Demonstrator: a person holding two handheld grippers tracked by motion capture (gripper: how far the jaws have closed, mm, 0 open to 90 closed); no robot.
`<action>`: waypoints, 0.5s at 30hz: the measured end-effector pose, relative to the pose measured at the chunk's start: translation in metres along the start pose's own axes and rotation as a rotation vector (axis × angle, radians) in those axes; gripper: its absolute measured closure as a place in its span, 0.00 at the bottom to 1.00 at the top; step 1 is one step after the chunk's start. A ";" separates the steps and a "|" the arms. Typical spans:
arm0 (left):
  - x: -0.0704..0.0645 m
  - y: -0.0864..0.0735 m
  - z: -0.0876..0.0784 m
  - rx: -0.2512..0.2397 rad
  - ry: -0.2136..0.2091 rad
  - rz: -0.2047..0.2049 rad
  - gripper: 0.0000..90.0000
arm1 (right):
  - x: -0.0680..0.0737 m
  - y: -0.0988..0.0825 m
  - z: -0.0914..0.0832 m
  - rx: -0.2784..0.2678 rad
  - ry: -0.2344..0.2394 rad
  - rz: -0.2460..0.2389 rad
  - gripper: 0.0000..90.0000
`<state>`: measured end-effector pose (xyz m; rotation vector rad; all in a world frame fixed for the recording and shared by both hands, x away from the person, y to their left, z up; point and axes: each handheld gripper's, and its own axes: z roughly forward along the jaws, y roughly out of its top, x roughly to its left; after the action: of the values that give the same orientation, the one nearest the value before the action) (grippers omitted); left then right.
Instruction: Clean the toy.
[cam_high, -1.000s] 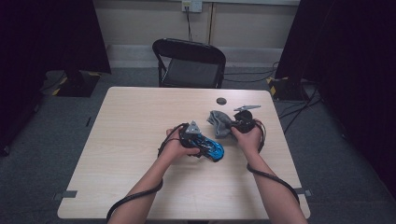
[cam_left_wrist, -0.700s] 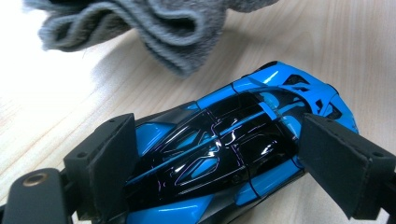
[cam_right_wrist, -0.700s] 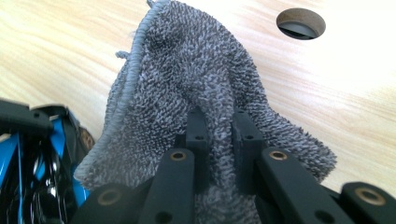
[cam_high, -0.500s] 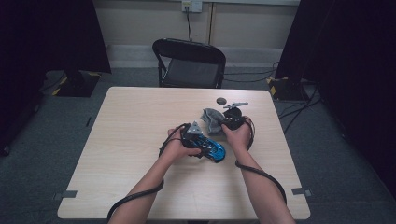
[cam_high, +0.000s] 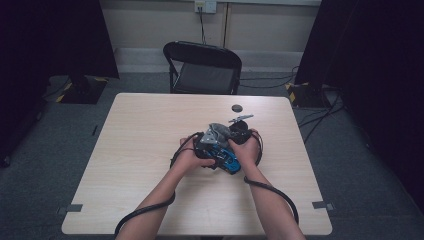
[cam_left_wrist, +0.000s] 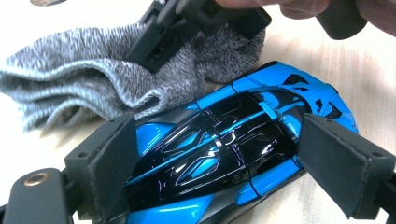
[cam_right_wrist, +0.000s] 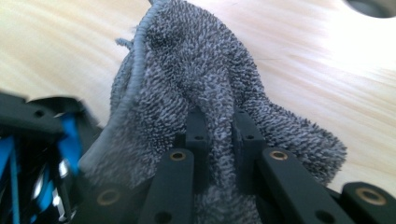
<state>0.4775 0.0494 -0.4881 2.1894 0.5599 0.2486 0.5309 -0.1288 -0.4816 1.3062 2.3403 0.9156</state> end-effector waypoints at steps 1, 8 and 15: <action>0.000 0.000 0.000 0.006 -0.001 0.006 0.14 | 0.001 0.000 0.001 0.008 0.011 -0.022 0.89; 0.001 -0.001 -0.001 0.000 0.001 0.003 0.14 | 0.006 0.000 -0.002 0.030 0.100 -0.156 0.89; 0.001 0.000 -0.001 0.003 -0.003 0.006 0.14 | -0.003 -0.005 -0.007 0.034 0.158 -0.194 0.90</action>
<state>0.4782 0.0505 -0.4878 2.1948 0.5524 0.2484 0.5250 -0.1357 -0.4798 1.0293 2.5586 0.9515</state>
